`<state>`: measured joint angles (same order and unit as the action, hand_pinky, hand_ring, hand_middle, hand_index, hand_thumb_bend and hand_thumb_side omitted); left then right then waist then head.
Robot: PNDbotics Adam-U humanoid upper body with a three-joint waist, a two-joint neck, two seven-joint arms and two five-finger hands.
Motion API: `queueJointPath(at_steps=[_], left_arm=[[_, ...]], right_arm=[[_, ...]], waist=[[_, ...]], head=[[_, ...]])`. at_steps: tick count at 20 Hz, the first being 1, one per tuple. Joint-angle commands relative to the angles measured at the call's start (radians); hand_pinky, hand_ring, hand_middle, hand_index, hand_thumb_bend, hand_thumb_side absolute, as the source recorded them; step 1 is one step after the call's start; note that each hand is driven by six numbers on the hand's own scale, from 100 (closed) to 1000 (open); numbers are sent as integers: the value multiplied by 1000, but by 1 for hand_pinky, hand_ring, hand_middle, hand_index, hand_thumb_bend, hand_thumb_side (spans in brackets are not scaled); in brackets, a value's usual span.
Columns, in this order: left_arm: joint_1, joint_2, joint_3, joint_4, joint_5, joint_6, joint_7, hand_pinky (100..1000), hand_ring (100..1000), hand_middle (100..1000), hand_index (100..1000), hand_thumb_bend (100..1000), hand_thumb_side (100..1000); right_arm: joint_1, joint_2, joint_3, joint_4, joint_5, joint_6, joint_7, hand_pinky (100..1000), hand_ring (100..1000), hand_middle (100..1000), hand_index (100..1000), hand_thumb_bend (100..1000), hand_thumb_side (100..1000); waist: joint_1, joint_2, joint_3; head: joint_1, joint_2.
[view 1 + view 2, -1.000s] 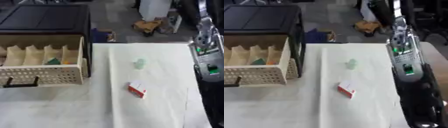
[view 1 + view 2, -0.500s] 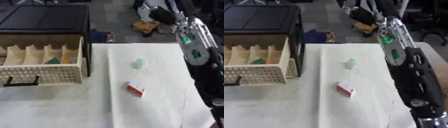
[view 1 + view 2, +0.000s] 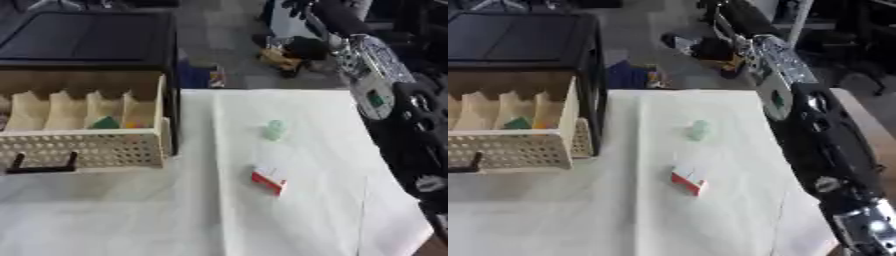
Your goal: Pick up objects from table and place into drawer.
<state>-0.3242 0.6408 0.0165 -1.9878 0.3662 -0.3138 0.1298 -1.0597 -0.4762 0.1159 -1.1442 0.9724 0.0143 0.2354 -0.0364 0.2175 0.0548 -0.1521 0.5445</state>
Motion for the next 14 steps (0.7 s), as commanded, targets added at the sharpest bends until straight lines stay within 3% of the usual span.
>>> queueJointPath(at_steps=[1, 9, 14], left_arm=[[-1, -8, 6, -12, -12, 37, -19, 523, 549, 598, 846, 100, 1000], [5, -84, 37, -12, -12, 113, -12, 542, 557, 602, 835, 103, 1000], [13, -98, 32, -12, -25, 141, -45, 543, 555, 602, 828, 102, 1000]], right_arm=[[-32, -50, 12, 33, -41, -13, 36, 778, 791, 753, 929, 689, 1000], [-33, -100, 83, 65, -161, -25, 114, 811, 798, 753, 911, 757, 902], [-18, -129, 119, 39, -197, -33, 167, 805, 778, 727, 900, 802, 785]], waist=[[1, -23, -4], [-2, -27, -17], [-3, -25, -29]], head=[[-1, 2], [-4, 8], [-4, 10]])
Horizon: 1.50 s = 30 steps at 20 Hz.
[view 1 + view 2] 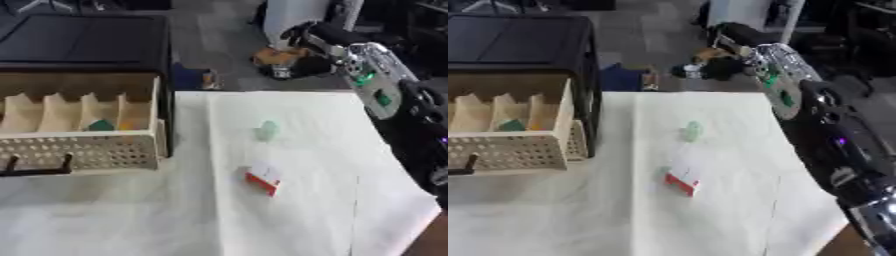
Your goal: Pick up objects from table and place into drawer.
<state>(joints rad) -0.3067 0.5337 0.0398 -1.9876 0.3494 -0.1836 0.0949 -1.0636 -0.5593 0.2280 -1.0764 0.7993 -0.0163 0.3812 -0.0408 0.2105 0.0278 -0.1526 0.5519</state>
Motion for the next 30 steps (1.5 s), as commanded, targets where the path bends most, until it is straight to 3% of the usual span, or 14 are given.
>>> queueJointPath(at_steps=[1, 7, 13, 14, 15, 17, 30], left_arm=[[-3, 7, 7, -12, -10, 14, -14, 543, 554, 601, 827, 102, 1000], [7, 0, 3, -12, -21, 29, -29, 543, 551, 600, 821, 100, 1000], [21, 0, -1, -12, -32, 32, -36, 543, 547, 598, 815, 101, 1000], [21, -2, -2, -12, -33, 35, -37, 543, 547, 598, 815, 102, 1000], [21, -3, -3, -12, -33, 37, -39, 543, 547, 598, 814, 103, 1000], [20, -7, -6, -12, -34, 43, -42, 544, 546, 597, 812, 103, 1000], [22, -25, -11, -12, -37, 71, -55, 545, 544, 595, 793, 106, 1000]], right_arm=[[-9, -50, 10, -36, -32, 0, 27, 804, 777, 725, 900, 809, 765], [14, -72, 40, -57, -95, 1, 96, 790, 766, 702, 903, 857, 516], [-1, -105, 97, -28, -138, -22, 216, 805, 794, 713, 902, 882, 339], [-7, -107, 103, -22, -145, -27, 233, 805, 795, 714, 901, 880, 334], [-12, -108, 107, -18, -151, -30, 245, 806, 797, 714, 903, 842, 410], [-18, -106, 115, -13, -163, -30, 257, 805, 799, 711, 903, 799, 396], [-57, -74, 186, 35, -216, 4, 326, 789, 801, 673, 874, 810, 428]], waist=[[1, -18, -5], [-1, -19, -12], [-6, -20, -19], [-7, -20, -20], [-8, -20, -21], [-10, -19, -23], [-14, -20, -25]], head=[[-4, 2], [2, 4], [14, 11], [15, 11], [15, 11], [15, 11], [4, 16]])
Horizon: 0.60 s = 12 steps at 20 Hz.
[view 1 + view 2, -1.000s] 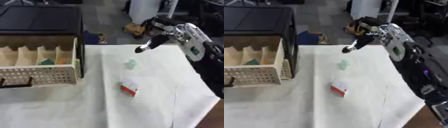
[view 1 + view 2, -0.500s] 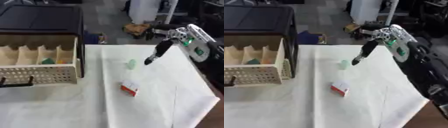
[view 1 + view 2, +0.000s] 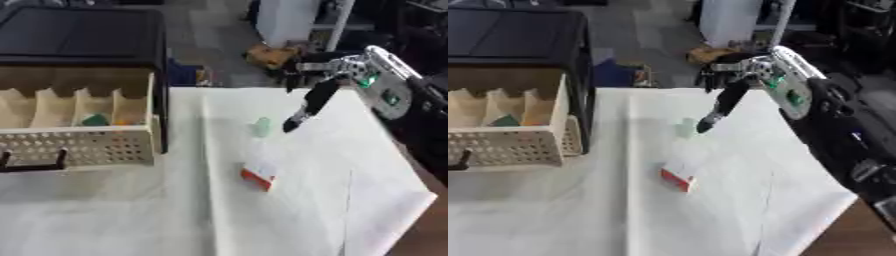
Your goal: Pick up objects from table and place into drawer.
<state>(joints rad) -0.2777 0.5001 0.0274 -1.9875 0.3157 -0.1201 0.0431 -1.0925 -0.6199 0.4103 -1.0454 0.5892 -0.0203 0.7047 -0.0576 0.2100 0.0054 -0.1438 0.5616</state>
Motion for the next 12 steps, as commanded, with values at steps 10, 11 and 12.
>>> queueJointPath(at_steps=[10, 11, 12], left_arm=[[-12, 1, 0, -12, 4, 20, -9, 547, 542, 594, 780, 108, 1000], [-12, 1, 0, -12, 5, 21, -10, 548, 541, 594, 779, 108, 1000], [-12, 0, 0, -12, 5, 22, -11, 548, 541, 594, 778, 108, 1000]], right_arm=[[-33, 27, 58, 48, -16, 59, 19, 769, 798, 636, 854, 783, 431], [-32, 29, 60, 47, -16, 62, 17, 767, 796, 631, 852, 778, 436], [-30, 31, 61, 46, -17, 67, 14, 766, 795, 626, 849, 774, 438]], waist=[[2, -20, -3], [2, -20, -4], [2, -20, -4]], head=[[-8, 5], [-8, 5], [-8, 5]])
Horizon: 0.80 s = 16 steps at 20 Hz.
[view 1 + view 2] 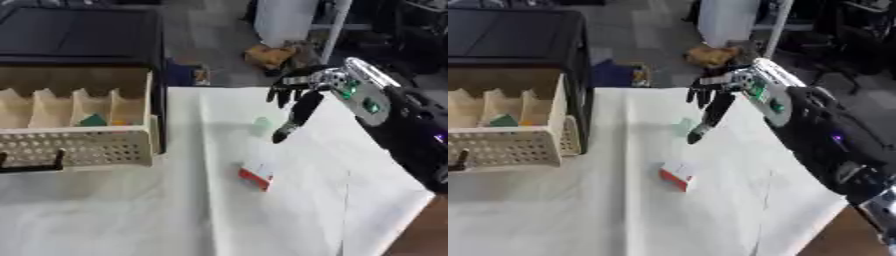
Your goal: Pick up objects from table and place into drawer.
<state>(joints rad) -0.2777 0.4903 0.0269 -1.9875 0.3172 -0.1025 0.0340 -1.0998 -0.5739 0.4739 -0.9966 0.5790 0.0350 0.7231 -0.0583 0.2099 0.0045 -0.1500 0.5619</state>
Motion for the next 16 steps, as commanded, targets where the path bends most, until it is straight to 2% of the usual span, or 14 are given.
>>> queueJointPath(at_steps=[1, 8, 16], left_arm=[[-12, 9, 0, -12, 4, 6, -2, 548, 540, 594, 778, 108, 1000], [-11, 2, -1, -12, 2, 19, -4, 548, 537, 592, 771, 109, 1000], [-13, -1, -5, -12, 6, 27, -9, 549, 535, 592, 756, 108, 1000]], right_arm=[[-21, -14, -2, -4, -8, 17, -9, 764, 793, 622, 847, 774, 437], [13, -14, 3, -36, -24, 59, -44, 760, 795, 592, 839, 781, 453], [38, -2, 13, -52, -51, 76, -9, 753, 789, 568, 832, 765, 424]], waist=[[3, -20, -5], [4, -18, -18], [3, -19, -24]], head=[[-2, 5], [1, 4], [8, 2]])
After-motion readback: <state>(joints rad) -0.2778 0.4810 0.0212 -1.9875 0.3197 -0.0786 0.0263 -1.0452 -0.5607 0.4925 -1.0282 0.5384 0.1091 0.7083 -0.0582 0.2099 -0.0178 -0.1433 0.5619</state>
